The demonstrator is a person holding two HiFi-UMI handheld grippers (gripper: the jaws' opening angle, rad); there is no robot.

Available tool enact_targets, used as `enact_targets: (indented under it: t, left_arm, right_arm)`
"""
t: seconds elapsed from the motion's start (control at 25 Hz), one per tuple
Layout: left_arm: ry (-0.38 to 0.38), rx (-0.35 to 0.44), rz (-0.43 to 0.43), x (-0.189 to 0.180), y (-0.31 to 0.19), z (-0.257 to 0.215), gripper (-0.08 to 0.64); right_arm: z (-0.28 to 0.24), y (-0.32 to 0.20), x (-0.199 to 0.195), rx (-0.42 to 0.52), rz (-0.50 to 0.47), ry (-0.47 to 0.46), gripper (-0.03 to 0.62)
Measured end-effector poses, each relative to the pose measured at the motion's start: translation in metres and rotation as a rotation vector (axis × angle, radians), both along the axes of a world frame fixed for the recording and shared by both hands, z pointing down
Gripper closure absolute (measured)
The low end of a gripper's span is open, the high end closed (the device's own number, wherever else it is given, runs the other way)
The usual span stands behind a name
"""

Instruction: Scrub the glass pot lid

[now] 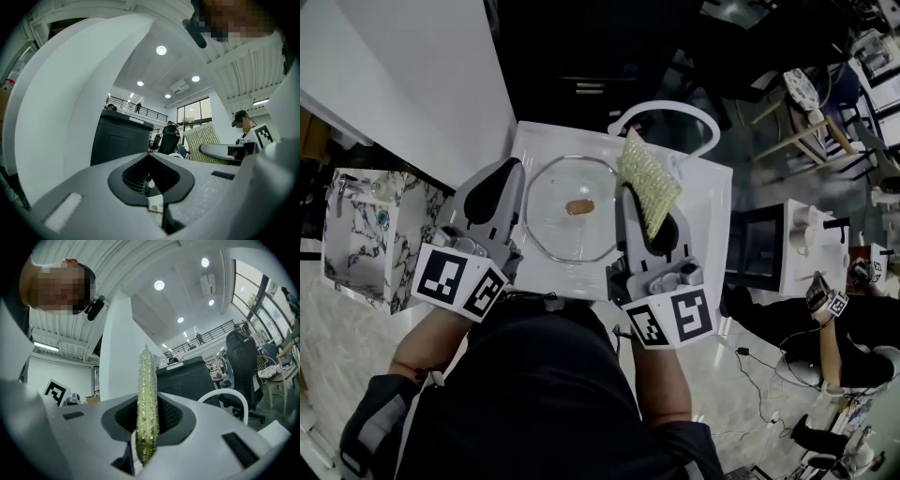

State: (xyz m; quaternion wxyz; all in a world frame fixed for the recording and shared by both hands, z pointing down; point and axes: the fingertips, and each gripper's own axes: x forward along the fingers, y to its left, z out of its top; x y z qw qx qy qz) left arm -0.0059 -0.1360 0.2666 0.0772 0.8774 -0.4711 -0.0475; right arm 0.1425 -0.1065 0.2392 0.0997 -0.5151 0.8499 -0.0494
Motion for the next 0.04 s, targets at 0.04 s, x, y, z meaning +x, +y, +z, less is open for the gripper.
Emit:
enact_targets:
  t: [0.04]
  left_arm:
    - [-0.001,0.000,0.000,-0.0003,-0.0004,0.0003,0.560]
  right_arm:
    - [0.0001,-0.0003,-0.0006,0.000,-0.001,0.000,0.527]
